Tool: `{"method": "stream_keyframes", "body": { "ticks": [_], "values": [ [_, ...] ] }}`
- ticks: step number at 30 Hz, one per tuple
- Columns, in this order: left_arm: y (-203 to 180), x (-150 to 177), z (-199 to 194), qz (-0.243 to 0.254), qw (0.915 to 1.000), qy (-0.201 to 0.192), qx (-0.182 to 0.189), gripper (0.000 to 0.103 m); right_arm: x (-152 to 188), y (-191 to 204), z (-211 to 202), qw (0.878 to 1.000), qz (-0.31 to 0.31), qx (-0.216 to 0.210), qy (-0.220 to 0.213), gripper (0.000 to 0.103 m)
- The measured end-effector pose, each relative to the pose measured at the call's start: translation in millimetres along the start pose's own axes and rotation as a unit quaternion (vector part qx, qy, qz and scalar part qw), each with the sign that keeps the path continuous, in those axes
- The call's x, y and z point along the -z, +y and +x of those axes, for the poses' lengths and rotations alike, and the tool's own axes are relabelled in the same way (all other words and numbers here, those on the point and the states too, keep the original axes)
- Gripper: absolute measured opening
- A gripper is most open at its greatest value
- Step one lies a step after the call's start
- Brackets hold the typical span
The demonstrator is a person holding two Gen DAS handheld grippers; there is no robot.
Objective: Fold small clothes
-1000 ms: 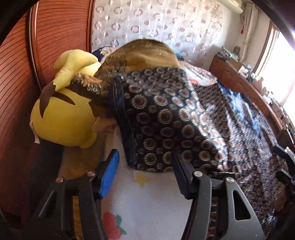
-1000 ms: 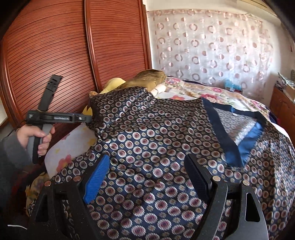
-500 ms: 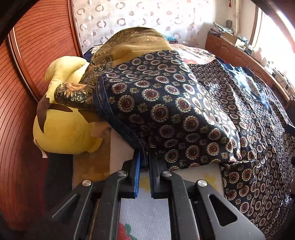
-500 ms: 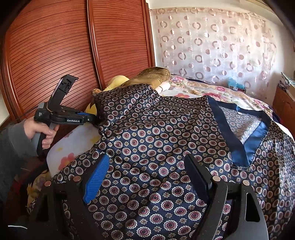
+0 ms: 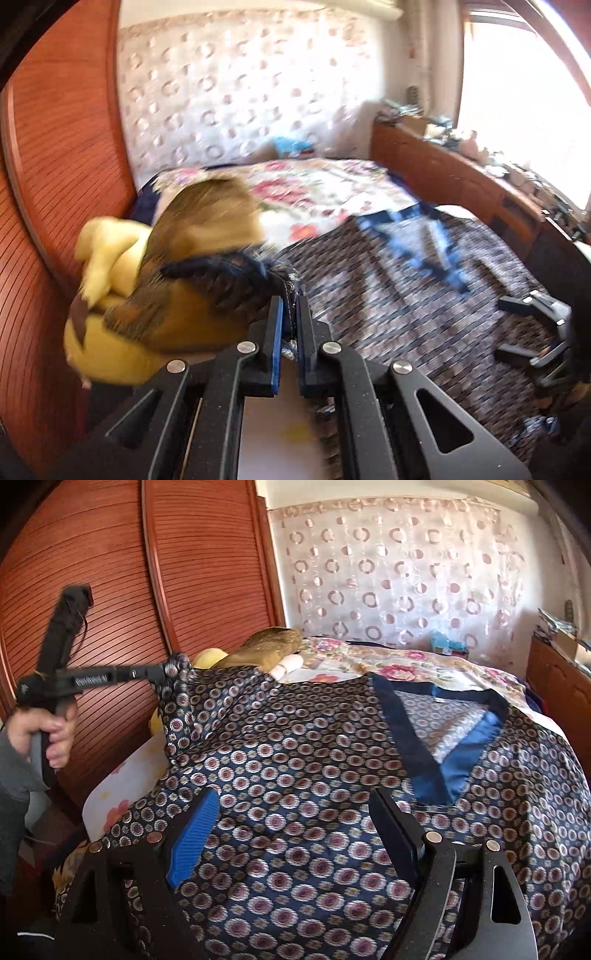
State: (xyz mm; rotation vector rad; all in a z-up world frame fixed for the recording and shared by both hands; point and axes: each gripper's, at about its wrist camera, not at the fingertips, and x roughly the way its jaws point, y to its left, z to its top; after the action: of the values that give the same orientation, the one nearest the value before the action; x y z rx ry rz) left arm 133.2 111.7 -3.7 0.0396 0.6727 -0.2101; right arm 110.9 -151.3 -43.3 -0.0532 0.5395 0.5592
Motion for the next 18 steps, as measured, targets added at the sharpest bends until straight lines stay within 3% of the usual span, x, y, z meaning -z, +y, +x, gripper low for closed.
{"method": "stream_keyframes", "body": {
  "ticks": [4, 10, 13, 15, 17, 18],
  "values": [
    [-35.9, -13.0, 8.1, 0.022, 0.9991, -0.001, 0.037, 0.007, 2.7, -7.7, -5.0, 1.000, 0.009, 0.011, -0.004, 0.084],
    [-66.6, -1.0, 12.0, 0.034, 0.9981, 0.017, 0.048, 0.009, 7.0, -13.6, -7.8, 1.000, 0.018, 0.019, -0.001, 0.084],
    [-63.4, 9.3, 5.9, 0.022, 0.9983, 0.019, 0.050, 0.022, 6.9, -16.0, -8.5, 1.000, 0.020, 0.019, -0.002, 0.084],
    [-56.1, 17.2, -3.9, 0.011, 0.9982, 0.015, 0.056, 0.025, 5.8, -18.5, -7.7, 1.000, 0.022, 0.018, -0.001, 0.084],
    [-50.6, 23.5, -11.6, 0.002, 0.9986, 0.011, 0.052, 0.039, 3.0, -17.9, -6.6, 1.000, 0.021, 0.016, 0.001, 0.084],
    [-48.7, 27.2, -16.7, 0.001, 0.9989, 0.005, 0.047, 0.039, 1.1, -17.7, -7.8, 1.000, 0.019, 0.014, 0.002, 0.084]
  ]
}}
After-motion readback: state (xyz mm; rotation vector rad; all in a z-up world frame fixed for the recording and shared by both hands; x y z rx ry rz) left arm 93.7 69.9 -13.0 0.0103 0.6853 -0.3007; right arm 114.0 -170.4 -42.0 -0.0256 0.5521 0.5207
